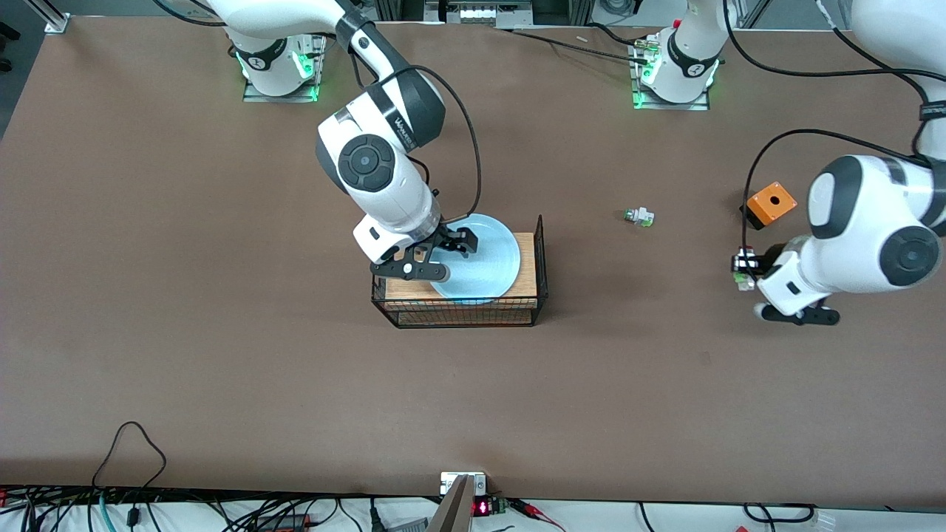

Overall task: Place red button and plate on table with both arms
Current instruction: 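Carry the button toward the orange box while the right gripper grips the plate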

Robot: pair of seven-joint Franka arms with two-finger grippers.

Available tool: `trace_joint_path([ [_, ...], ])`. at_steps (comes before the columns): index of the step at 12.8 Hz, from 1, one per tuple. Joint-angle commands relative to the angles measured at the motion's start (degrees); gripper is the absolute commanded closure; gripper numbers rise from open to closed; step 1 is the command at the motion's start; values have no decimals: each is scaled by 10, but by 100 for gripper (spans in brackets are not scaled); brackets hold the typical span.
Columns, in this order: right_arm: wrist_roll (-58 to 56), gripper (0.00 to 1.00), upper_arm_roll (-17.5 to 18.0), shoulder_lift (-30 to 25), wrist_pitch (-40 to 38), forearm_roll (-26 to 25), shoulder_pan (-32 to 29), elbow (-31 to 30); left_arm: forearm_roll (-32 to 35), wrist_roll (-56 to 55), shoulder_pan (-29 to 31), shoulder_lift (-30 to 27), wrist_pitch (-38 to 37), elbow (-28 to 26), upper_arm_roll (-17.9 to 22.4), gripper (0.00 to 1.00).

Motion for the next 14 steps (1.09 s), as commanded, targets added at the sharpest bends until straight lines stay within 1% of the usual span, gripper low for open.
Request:
trace_joint_path([
  [1, 11, 0, -1, 13, 11, -53, 5, 11, -8, 25, 26, -27, 54, -77, -3, 100],
  [2, 11, 0, -1, 19, 12, -72, 5, 11, -9, 46, 28, -27, 86, -100, -3, 100],
  [3, 7, 0, -1, 22, 13, -95, 8, 11, -9, 55, 39, -29, 136, -137, -4, 100],
  [5, 8, 0, 0, 33, 13, -131, 15, 11, -9, 56, 42, -31, 213, -192, -4, 100],
  [8, 6, 0, -1, 37, 13, -132, 18, 16, -10, 55, 46, -31, 355, -277, -4, 100],
  [9, 3, 0, 0, 37, 10, -132, 19, 17, -10, 54, 45, -31, 384, -296, -4, 100],
  [11, 5, 0, -1, 36, 10, -132, 20, 18, -10, 51, 45, -31, 390, -310, -5, 100],
  [12, 5, 1, -1, 35, 5, -130, 20, 18, -10, 51, 45, -31, 393, -316, -5, 97],
  [13, 4, 5, -1, 32, 0, -129, 19, 19, -10, 50, 45, -31, 404, -325, -5, 93],
  [14, 4, 14, 0, 29, -18, -128, 17, 21, -10, 50, 44, -31, 408, -330, -5, 81],
])
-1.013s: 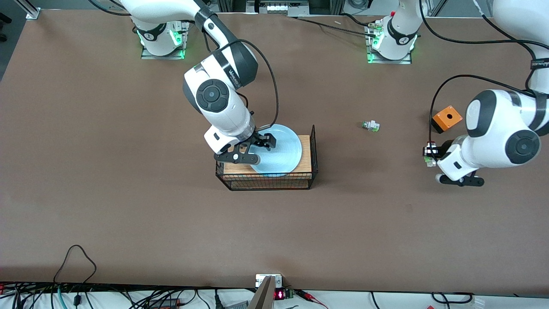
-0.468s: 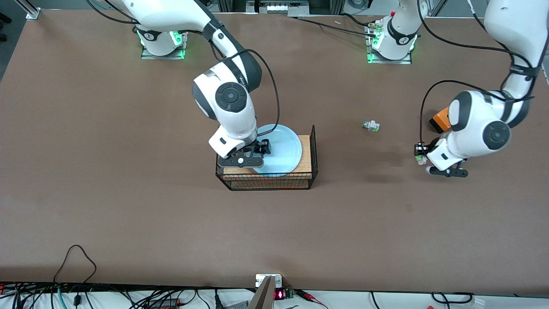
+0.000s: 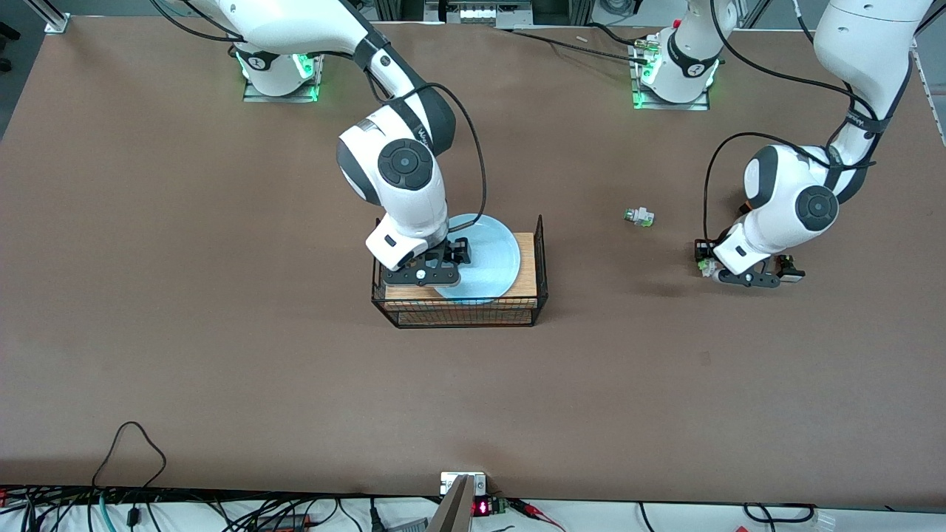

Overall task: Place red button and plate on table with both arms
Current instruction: 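Lower the button onto the table and open the left gripper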

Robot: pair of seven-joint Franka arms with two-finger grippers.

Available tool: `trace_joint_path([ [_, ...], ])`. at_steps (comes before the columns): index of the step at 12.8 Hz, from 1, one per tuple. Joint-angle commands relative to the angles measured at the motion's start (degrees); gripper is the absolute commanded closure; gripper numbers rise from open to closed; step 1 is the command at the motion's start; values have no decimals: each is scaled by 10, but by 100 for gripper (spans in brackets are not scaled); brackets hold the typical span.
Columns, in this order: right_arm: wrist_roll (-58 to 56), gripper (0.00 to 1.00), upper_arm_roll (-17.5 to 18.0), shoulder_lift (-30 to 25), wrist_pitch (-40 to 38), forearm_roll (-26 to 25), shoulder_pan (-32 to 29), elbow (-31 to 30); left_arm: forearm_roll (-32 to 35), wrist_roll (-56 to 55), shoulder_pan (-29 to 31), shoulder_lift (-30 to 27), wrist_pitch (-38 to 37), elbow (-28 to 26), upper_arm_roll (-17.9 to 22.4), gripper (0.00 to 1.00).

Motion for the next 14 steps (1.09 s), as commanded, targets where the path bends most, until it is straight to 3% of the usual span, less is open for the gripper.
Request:
trace_joint_path([
  [1, 4, 19, 1, -3, -34, -6, 2, 19, -10, 11, 4, -24, 14, -28, -5, 59],
  [2, 8, 23, 0, -2, -33, -6, 5, 20, -10, 13, 3, -24, 12, -28, -5, 24],
  [3, 7, 33, 1, -2, -34, -6, 4, 20, -10, 16, 2, -26, 8, -27, -5, 0],
  [4, 7, 42, 2, -2, -34, -2, 4, 20, -10, 16, -1, -32, 3, -25, -5, 0],
  [7, 8, 54, 1, -2, -35, 17, 0, 16, -9, 11, -12, -60, -27, 1, -7, 0],
  [9, 6, 75, 1, -2, -59, 17, -1, 16, -10, 9, -17, -61, -80, 59, -6, 0],
  [11, 6, 100, 3, -2, -97, 21, -3, 16, -10, 8, -18, -60, -181, 138, -6, 0],
  [14, 5, 100, -1, -9, -123, 56, -6, 18, -7, 9, -20, -55, -303, 256, -6, 0],
])
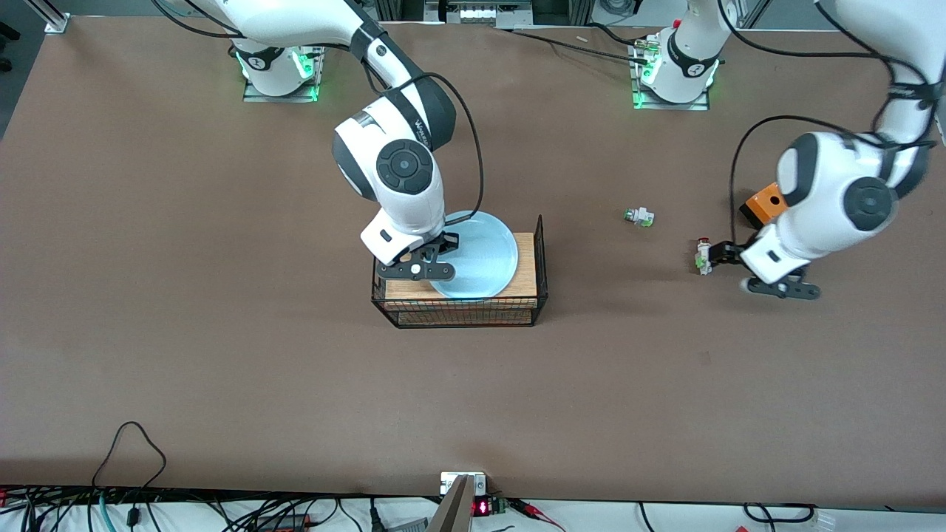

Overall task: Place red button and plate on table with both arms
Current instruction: 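Lower the button onto the table and open the left gripper, then lift the plate out of the basket with the right gripper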

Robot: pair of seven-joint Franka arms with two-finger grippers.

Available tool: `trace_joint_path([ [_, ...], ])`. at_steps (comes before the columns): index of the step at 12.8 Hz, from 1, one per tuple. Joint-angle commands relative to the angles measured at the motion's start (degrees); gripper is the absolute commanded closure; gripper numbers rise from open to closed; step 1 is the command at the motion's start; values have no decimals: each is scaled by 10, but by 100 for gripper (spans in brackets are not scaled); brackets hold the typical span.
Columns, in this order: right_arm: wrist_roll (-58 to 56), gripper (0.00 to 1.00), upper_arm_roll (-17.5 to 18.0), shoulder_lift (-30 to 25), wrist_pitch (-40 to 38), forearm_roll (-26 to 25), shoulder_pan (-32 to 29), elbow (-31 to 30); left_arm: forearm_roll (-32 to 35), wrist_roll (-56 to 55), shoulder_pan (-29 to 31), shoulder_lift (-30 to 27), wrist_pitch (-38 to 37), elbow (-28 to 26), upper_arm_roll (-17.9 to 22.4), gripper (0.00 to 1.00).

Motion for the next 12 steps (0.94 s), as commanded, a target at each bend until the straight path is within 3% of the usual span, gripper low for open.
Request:
trace_joint_path([
  [1, 4, 100, -1, -6, -29, 15, -3, -2, -7, 8, -6, 12, -97, 107, 2, 0],
  [4, 5, 100, 2, -23, -56, 21, -1, 0, -7, 7, -7, 12, -122, 173, 1, 0],
  [8, 17, 100, -2, -52, -76, 107, -9, 1, -7, 6, -8, 11, -208, 246, -2, 0],
  [12, 18, 100, -1, -72, -96, 109, -7, 0, -7, -12, -7, -1, -298, 292, -16, 0],
])
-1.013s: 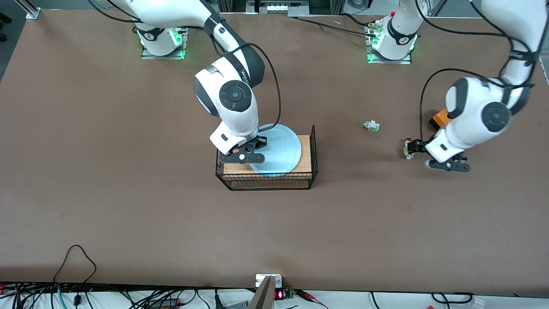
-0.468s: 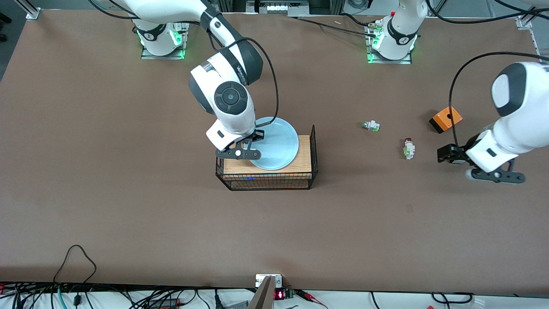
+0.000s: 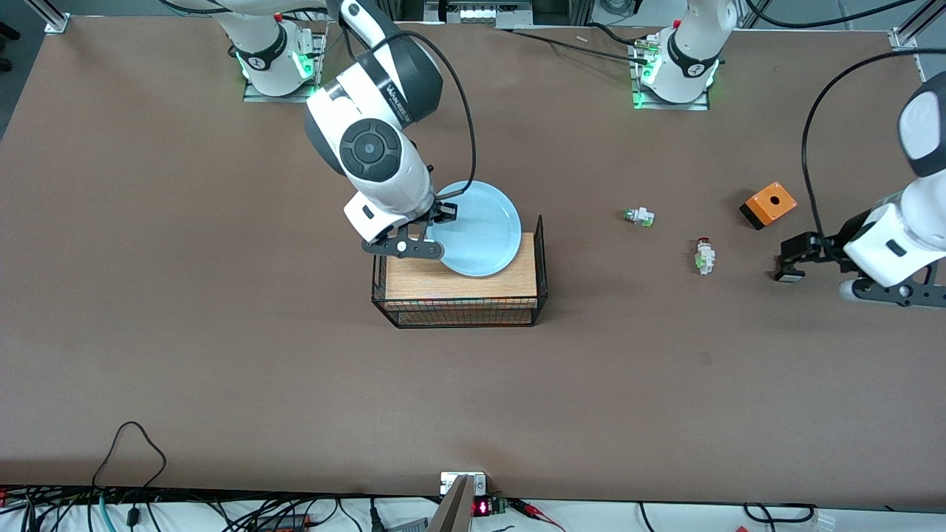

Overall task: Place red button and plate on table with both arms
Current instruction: 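Lift the plate out of the basket with the right gripper, then carry the blue plate beside the basket with the right gripper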

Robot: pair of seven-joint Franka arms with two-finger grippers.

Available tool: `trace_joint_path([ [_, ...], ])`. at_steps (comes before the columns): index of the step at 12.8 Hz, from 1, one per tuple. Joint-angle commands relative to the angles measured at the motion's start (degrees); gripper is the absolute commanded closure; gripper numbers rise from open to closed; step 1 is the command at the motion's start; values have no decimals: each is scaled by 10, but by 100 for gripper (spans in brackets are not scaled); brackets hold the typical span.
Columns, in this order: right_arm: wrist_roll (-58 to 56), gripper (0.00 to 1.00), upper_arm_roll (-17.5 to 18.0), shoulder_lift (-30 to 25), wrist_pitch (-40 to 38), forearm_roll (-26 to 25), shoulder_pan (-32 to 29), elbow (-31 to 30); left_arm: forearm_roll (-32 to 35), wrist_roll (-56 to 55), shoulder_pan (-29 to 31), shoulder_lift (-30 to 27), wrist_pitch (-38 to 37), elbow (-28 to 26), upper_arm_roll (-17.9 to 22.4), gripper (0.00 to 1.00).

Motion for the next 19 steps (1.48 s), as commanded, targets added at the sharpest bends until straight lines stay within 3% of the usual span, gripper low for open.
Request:
trace_joint_path([
  [1, 11, 100, 5, -16, -19, 10, -1, -3, -3, -27, -1, -2, -46, 30, -14, 0],
  [9, -22, 100, 3, -98, -163, 10, -21, -3, -13, -31, 2, -4, -73, 83, -13, 0],
  [15, -283, 100, 1, -120, -248, 11, -173, -3, -13, -48, 1, -5, -73, 83, -25, 0],
  [19, -472, 100, 2, -99, -242, 12, -290, -7, -7, -80, -10, -35, -69, 58, -27, 0],
])
